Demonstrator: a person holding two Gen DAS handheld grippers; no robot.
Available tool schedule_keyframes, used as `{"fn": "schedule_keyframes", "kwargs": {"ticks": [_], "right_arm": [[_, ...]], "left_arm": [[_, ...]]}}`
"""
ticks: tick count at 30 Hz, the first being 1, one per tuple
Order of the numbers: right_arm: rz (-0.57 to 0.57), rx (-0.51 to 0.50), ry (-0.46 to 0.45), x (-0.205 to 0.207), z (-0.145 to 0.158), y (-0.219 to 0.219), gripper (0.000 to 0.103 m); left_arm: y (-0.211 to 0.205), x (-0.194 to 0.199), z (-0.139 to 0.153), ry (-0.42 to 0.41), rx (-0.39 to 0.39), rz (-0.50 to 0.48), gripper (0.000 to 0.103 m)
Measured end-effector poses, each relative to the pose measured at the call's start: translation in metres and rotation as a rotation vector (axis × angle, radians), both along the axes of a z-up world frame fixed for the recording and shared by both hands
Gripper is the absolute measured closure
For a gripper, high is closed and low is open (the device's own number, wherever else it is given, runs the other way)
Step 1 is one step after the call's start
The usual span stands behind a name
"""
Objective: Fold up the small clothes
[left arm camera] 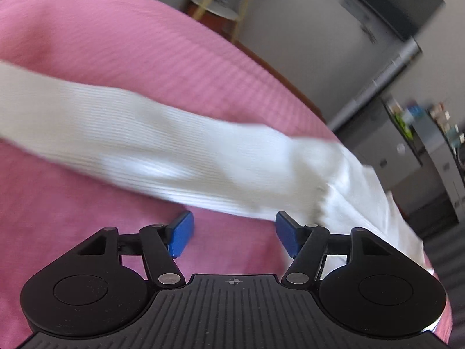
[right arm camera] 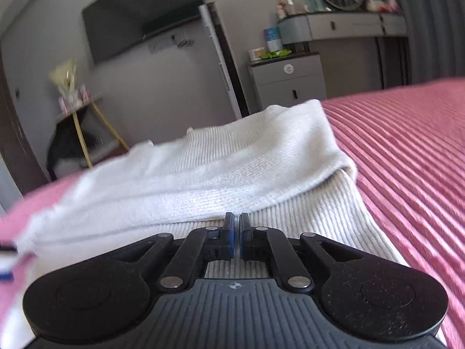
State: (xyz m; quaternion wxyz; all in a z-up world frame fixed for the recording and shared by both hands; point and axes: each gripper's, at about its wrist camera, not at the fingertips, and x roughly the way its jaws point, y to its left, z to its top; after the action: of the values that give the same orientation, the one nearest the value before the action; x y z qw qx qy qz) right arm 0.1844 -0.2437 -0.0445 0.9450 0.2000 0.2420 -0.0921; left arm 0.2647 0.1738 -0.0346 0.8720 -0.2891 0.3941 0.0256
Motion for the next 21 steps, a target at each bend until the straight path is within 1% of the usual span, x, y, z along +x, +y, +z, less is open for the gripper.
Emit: {"fn": "schedule_keyframes", "kwargs": {"ticks": [1,2,4,6,8,9,11,12,13,14,15,17,19,21], "right_arm": [[-0.001,0.022,0.005,-0.004,0.001,-0.002,0.100],[0.000,0.028,0.011,-0.006,0.003,-0.002,0.100],[0.010,0.013,0.025,-0.009,0.008,0.002,0.100],[0.010,0.011,0.032,-0.014,0.013,0.007,0.096],[0.015,0.026,0.031,-0.021,0.016,0.011,0.094],[0.019,0.031,0.034,-0.024,0.017,0.014,0.091],[0.025,0.030,0.041,-0.030,0.018,0.019,0.088],[0.028,0.029,0.041,-0.033,0.020,0.021,0.087],[0.030,0.028,0.042,-0.035,0.020,0.024,0.087],[0.033,0.027,0.043,-0.038,0.022,0.026,0.087],[0.035,0.026,0.043,-0.040,0.023,0.028,0.087],[0.036,0.033,0.045,-0.045,0.024,0.031,0.087],[0.036,0.045,0.046,-0.049,0.025,0.031,0.087],[0.040,0.043,0.044,-0.051,0.026,0.030,0.087]], "left_arm": [[0.016,-0.008,0.001,-0.014,-0.021,0.028,0.034],[0.033,-0.016,0.002,-0.016,-0.040,0.071,0.031],[0.065,-0.028,0.002,-0.010,-0.036,0.175,0.030],[0.100,-0.038,-0.004,-0.008,-0.064,0.257,0.030],[0.137,-0.047,-0.014,-0.032,-0.154,0.357,0.034],[0.153,-0.051,-0.019,-0.043,-0.198,0.415,0.037],[0.179,-0.055,-0.028,-0.068,-0.286,0.493,0.048],[0.189,-0.054,-0.032,-0.071,-0.317,0.521,0.051],[0.195,-0.052,-0.034,-0.069,-0.331,0.539,0.058],[0.200,-0.048,-0.036,-0.072,-0.337,0.543,0.060],[0.203,-0.044,-0.036,-0.072,-0.333,0.547,0.069],[0.211,-0.039,-0.036,-0.064,-0.333,0.562,0.081],[0.216,-0.034,-0.036,-0.053,-0.336,0.568,0.087],[0.218,-0.029,-0.028,-0.037,-0.291,0.546,0.092]]}}
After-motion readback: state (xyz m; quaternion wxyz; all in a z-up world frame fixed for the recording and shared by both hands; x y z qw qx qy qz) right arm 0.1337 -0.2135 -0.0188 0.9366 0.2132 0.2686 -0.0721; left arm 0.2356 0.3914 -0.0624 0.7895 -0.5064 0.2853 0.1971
